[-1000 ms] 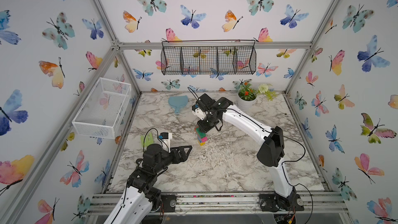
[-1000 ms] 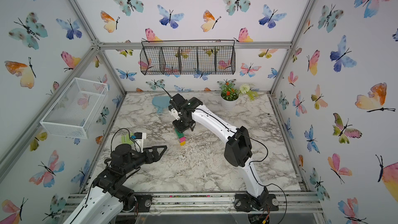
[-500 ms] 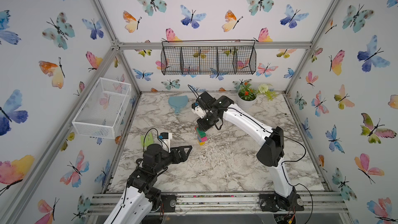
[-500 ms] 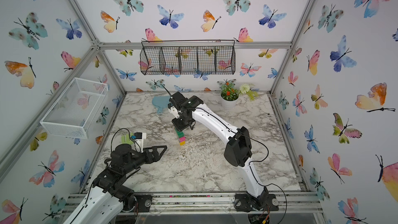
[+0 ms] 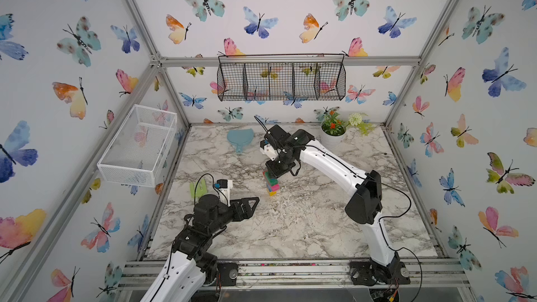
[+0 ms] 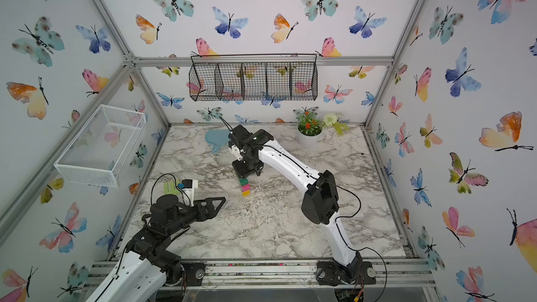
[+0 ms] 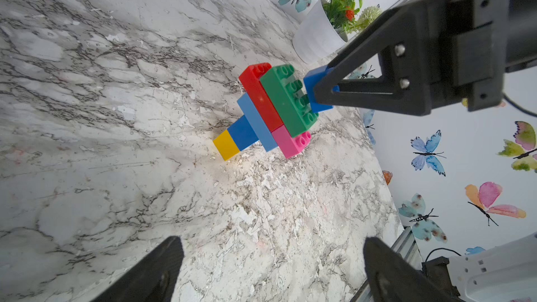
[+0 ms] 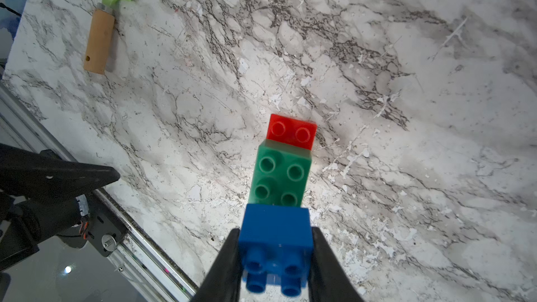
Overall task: Assemble a spoon with lego
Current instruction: Assemble the lego brick with the lego brick.
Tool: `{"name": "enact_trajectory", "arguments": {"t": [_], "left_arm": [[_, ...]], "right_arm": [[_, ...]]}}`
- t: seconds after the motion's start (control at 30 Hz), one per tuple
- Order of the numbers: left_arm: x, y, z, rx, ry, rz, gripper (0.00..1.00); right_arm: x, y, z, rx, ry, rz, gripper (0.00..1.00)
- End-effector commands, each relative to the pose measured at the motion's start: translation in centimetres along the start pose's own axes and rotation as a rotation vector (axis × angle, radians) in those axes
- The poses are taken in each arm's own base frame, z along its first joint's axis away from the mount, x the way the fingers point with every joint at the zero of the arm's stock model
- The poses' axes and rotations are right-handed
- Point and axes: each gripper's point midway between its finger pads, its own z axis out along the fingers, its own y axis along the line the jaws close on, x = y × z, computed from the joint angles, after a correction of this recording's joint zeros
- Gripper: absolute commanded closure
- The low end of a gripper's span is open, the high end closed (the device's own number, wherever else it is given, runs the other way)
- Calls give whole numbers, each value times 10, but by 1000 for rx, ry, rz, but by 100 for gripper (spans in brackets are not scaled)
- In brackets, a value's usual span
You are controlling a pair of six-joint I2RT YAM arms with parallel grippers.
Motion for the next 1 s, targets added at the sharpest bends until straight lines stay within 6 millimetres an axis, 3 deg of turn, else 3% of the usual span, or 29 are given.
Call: {"name": "enact_trajectory", "arguments": {"t": [0.0,0.33,0.67,0.97], "left_arm": [[-1,-1,0,7,-11,10,1],[-1,-2,-1,10,-14,10,1],[-2,-2,0,11,-14,12,1],[-1,-3,0,18,-13,13,1]], "right_arm": [[1,4,6,-20,26,15,93],[5,0,11,3,52,21,93],[-3,5,-8,-5,9,62,92],[1,12,-6,-6,22,64,92]]}}
